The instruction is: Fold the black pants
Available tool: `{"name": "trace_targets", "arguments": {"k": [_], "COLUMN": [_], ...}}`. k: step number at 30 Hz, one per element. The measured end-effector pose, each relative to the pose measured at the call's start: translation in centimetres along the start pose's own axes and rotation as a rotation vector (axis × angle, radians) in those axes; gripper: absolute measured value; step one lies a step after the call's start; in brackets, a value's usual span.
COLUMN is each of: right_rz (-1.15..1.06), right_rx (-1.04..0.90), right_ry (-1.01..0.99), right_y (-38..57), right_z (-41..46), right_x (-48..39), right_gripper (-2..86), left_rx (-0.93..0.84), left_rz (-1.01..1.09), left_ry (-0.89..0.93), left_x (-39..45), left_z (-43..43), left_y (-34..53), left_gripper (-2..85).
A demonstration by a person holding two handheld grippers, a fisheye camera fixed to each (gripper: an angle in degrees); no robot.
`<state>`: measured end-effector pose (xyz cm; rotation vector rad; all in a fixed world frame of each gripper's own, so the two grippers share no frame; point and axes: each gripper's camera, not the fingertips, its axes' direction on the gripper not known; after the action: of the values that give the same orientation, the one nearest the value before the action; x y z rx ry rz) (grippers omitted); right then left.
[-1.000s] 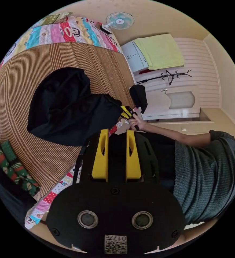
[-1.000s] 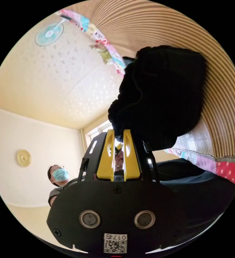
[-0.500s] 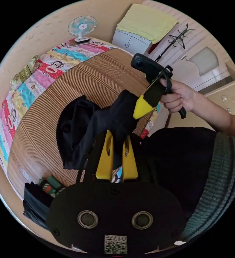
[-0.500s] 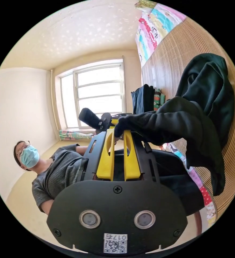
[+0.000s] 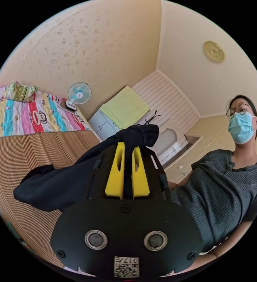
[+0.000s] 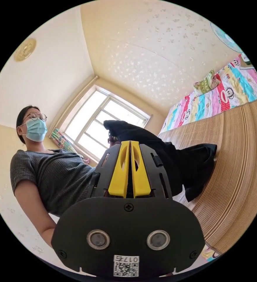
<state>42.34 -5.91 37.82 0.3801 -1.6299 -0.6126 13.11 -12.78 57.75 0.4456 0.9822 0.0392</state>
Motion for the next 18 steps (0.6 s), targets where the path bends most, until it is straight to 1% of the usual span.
{"name": "trace_targets", "arguments": {"k": [2,4,7,10,11,12,13,15,17,18], "right_rz": [-0.006,-0.005,-0.066,-0.126,-0.143,-0.181,-0.204,-0.325,-0.413,-0.479], "right_rx": [0.021,0.003,-0.038,-0.091,-0.119,-0.155,-0.178,-0.288,-0.321,-0.291], "right_ry": [0.023,0.091,0.216,0.390,0.473,0.544,0.578,0.725,0.836,0.887], "right_y": [0.9,1.6,2.7,3.7,4.1,4.6,4.9,6.0,6.6,6.7], "right_z": [-0.6,-0.2,1.2,3.2,4.2,5.4,6.1,9.4,12.0,13.3], "right_x": [-0.5,-1.3,-4.0,-7.5,-8.8,-10.3,-11.1,-14.4,-17.0,-19.1], "right_gripper": [1.0,1.4,2.7,8.7,12.1,14.9,15.7,18.0,19.5,20.4], "left_rx": [0.030,0.083,0.163,0.235,0.249,0.279,0.305,0.326,0.332,0.338], "left_rz": [0.070,0.101,0.126,0.168,0.175,0.188,0.209,0.253,0.280,0.297], "left_ry": [-0.026,-0.057,-0.062,-0.045,-0.044,-0.042,-0.040,-0.043,-0.038,-0.040], "left_x": [3.0,6.2,9.5,12.7,13.4,14.6,15.8,17.5,19.0,20.0], "left_z": [0.0,0.0,-0.1,-0.2,-0.2,-0.4,-0.5,-0.8,-1.3,-1.7], "left_y": [-1.1,-2.1,-2.8,-3.3,-3.4,-3.5,-3.6,-3.8,-4.0,-4.0], "left_gripper": [3.4,3.2,3.2,3.3,3.3,3.3,3.4,3.3,3.3,3.3]}}
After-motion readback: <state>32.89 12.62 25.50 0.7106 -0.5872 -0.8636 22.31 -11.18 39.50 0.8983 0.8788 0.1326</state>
